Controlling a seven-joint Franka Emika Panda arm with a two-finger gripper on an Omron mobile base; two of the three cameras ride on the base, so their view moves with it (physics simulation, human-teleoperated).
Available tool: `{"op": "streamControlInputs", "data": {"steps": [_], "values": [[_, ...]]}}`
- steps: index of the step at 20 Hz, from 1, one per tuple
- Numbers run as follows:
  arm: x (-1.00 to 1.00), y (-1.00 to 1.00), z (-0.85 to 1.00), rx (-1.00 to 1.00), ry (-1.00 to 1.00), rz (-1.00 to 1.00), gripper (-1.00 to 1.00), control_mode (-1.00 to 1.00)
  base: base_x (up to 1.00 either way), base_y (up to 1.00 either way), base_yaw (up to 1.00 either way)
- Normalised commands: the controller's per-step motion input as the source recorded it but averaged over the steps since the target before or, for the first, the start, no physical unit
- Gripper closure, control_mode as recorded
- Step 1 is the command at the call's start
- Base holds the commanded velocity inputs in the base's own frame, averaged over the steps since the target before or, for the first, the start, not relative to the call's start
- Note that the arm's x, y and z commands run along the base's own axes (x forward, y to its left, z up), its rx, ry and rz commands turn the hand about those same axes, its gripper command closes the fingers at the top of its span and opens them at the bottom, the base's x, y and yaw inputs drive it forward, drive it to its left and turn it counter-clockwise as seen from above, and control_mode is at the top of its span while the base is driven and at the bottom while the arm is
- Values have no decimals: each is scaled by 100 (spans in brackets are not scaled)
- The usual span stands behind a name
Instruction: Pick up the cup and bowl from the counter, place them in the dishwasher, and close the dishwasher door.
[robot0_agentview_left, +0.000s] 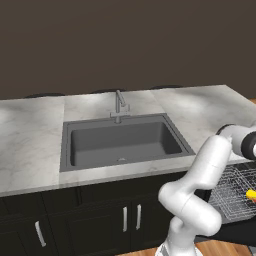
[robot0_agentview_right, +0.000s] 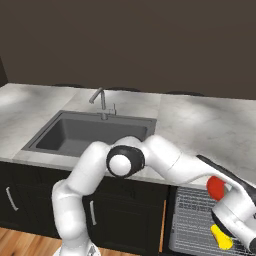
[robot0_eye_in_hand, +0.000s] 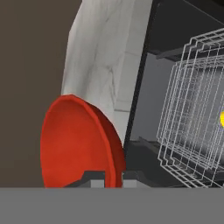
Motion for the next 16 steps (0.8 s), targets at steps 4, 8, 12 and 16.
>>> {"op": "streamControlInputs", "data": {"steps": [4, 8, 12, 16], "values": [[-47, 3, -28, 0, 0, 4, 100, -100, 0, 0, 0], [-37, 0, -30, 0, 0, 4, 100, -100, 0, 0, 0], [-20, 2, -45, 0, 3, 2, 100, -100, 0, 0, 0], [-4, 6, -49, 0, 7, 1, 100, -100, 0, 0, 0]]}}
